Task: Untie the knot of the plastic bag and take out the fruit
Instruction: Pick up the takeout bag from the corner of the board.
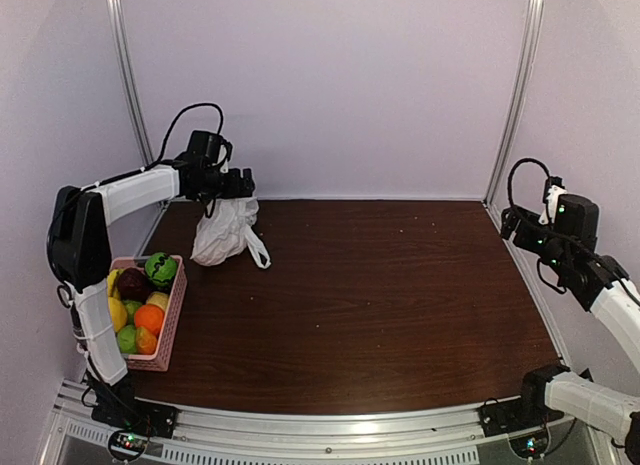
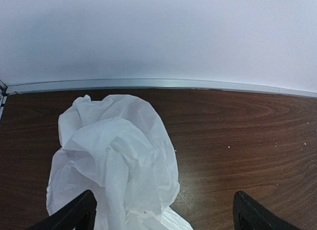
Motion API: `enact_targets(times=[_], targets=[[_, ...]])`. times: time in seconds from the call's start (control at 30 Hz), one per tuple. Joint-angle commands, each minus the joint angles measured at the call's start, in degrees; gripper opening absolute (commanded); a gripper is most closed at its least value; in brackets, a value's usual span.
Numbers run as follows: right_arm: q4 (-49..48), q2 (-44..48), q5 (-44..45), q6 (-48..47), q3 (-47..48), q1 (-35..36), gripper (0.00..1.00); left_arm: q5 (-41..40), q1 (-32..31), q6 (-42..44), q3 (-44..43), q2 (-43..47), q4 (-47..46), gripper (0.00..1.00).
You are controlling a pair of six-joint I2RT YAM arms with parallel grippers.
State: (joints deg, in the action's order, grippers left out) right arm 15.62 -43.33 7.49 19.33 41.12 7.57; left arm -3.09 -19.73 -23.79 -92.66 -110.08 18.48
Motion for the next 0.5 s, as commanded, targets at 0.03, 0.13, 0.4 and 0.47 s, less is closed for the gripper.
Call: enact_targets(times=[0.03,0.13,0.4,0.47], targets=[[-0.65,-0.6,-1.13,0.47,1.11,-0.46,1.0,-5.65,-0.3,-0.37,-6.68,-6.26,7.49,0.97],[-0.92,-1.21,-1.4,0.62,1.15,-0.48,1.0,-8.46,-0.4,0.28,-7.64,-8.41,9.34,0.98],[-1.8,-3.26,-1.13,1.29,1.0,-0.45,1.0,-11.91,-1.65,3.86,-7.68,-12.51,10.62,0.91],[-2.22,-3.54,-1.32,1.48,0.77,-0.45,1.0,-14.01,-2.08,4.72,-7.54,-13.17,10.7,0.88]])
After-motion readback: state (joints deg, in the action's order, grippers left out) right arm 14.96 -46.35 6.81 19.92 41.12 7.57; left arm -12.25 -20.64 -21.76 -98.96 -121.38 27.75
